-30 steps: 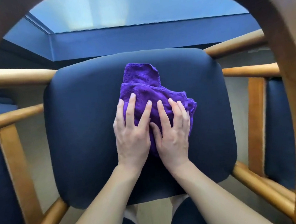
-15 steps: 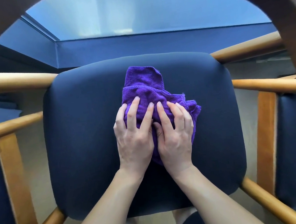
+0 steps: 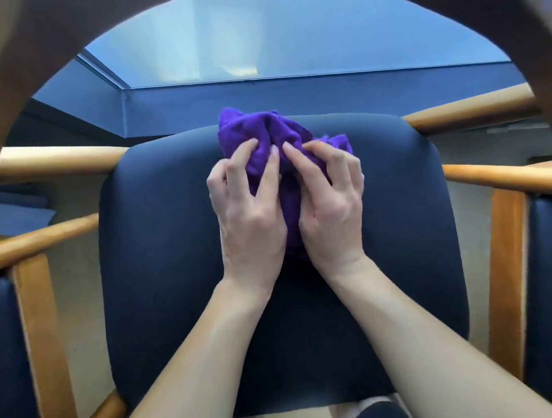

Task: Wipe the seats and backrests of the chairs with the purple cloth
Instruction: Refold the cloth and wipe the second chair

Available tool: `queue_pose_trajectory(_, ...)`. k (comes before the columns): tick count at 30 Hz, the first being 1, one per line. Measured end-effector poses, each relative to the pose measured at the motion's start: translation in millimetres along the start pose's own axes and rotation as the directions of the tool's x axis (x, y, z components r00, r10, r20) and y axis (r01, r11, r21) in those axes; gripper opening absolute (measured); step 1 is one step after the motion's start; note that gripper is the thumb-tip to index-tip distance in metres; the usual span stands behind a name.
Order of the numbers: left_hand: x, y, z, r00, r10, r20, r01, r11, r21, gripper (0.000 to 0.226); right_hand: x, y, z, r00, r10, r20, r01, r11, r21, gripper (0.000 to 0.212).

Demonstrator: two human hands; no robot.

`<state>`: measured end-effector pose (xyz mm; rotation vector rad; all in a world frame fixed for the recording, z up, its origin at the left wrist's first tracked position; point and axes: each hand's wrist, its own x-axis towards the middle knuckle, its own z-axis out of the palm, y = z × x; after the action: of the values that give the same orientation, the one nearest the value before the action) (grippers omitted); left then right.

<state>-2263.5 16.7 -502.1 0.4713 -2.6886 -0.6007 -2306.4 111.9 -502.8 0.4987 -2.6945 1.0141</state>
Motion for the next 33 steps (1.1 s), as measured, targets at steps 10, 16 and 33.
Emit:
queue_pose_trajectory(10,53.3,-23.4,15.0,0.961,-0.123,0.249,0.126,0.992,0.005,0.036,41.5,8.5,27.7,0.953,0.150,0.264,-0.082,0.964,-0.254,0.039)
queue_pose_trajectory(16,41.4,-20.0,4.1,0.965,-0.095,0.245,0.109,0.993,-0.042,0.033,24.0,-0.7,26.2,0.968,0.157,0.194,-0.097,0.953,-0.289,0.030)
queue_pose_trajectory(33,-89.8,-7.7,-41.5,0.959,-0.136,0.250,0.140,0.990,-0.001,0.024,-93.3,-20.3,-23.3,0.952,0.111,0.285,-0.020,0.951,-0.307,0.016)
